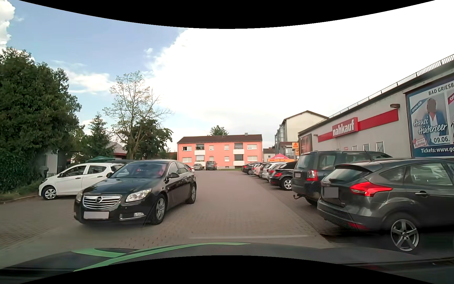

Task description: Follow the waypoints while adhering to traffic rules and regulations

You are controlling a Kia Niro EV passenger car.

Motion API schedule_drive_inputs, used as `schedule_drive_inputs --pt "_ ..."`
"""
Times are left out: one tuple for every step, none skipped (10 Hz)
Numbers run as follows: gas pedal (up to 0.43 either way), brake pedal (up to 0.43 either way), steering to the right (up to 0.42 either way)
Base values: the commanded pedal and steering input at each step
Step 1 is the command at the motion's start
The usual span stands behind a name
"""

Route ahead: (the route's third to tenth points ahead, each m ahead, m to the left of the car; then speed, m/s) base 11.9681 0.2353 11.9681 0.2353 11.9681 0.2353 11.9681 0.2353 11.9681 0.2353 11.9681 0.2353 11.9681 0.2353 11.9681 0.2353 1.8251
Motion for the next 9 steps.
schedule_drive_inputs --pt "0.028 0.000 -0.037" --pt "0.028 0.000 -0.028" --pt "0.028 0.000 -0.018" --pt "0.028 0.000 -0.009" --pt "0.028 0.000 -0.001" --pt "0.028 0.000 0.006" --pt "0.028 0.000 0.009" --pt "0.028 0.000 0.009" --pt "0.039 0.000 0.009"
